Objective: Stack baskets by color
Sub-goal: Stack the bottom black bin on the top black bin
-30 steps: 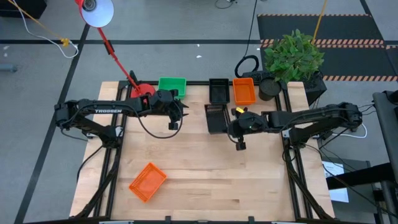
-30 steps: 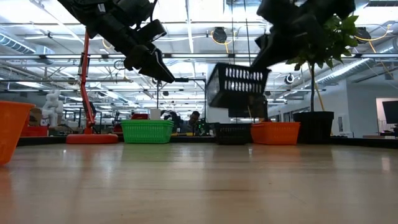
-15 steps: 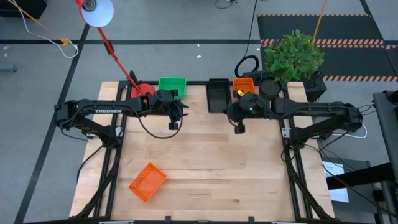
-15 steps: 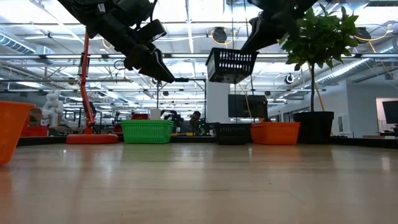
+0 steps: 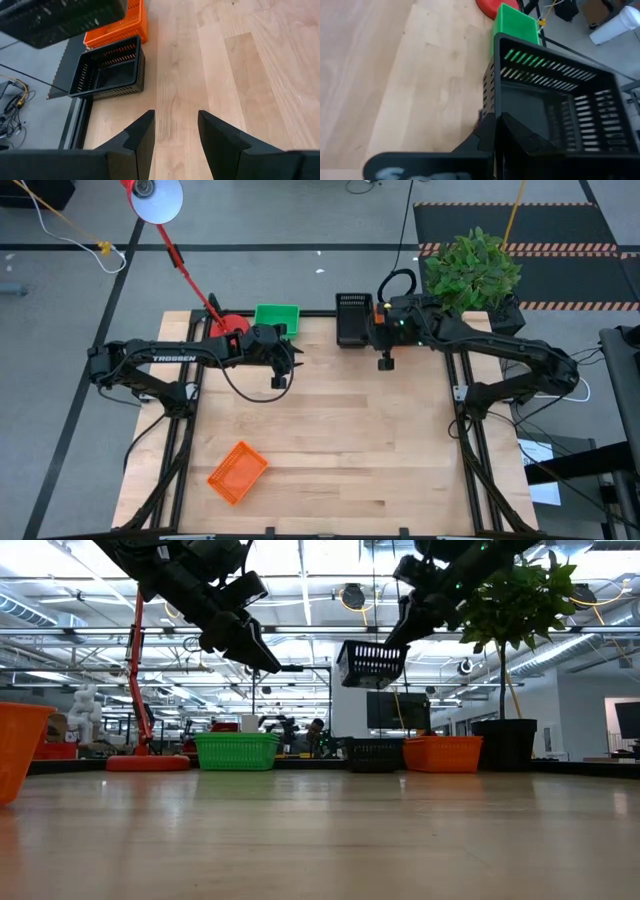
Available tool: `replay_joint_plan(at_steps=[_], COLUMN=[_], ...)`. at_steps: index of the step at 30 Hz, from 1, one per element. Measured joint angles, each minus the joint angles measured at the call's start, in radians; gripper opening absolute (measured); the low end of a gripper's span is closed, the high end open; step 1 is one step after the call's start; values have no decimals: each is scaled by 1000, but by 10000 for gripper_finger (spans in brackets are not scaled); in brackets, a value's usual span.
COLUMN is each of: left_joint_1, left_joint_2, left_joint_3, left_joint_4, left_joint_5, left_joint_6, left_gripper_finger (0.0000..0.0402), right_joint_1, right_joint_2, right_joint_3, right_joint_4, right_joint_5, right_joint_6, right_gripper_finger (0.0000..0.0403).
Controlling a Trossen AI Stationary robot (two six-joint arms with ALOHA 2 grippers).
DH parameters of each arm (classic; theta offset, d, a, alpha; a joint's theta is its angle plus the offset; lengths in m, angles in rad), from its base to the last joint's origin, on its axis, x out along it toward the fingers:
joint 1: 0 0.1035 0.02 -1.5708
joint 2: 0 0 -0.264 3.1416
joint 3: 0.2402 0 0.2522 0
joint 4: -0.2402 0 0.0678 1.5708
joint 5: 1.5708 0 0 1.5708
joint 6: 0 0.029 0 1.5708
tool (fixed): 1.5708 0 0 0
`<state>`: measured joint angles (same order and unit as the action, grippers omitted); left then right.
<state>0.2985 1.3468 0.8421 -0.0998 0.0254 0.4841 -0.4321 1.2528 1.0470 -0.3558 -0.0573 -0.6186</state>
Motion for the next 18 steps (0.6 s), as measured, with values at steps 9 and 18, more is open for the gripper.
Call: replay_joint_plan(at_steps=[9, 18], left_joint_1=[0, 0], left_joint_2=[0, 0], left_joint_3=[0, 0], left_joint_4=[0, 0], left_joint_5=[0, 0], left_joint_6=[1, -1], left_gripper_finger=[152, 152], right_joint_1=[-76, -116], right_joint_2=[100, 186], right_joint_3=[0, 0], right_joint_4=[45, 80], right_joint_5=[-77, -76], right_joint_6=[-60, -59], right_gripper_finger=[11, 11])
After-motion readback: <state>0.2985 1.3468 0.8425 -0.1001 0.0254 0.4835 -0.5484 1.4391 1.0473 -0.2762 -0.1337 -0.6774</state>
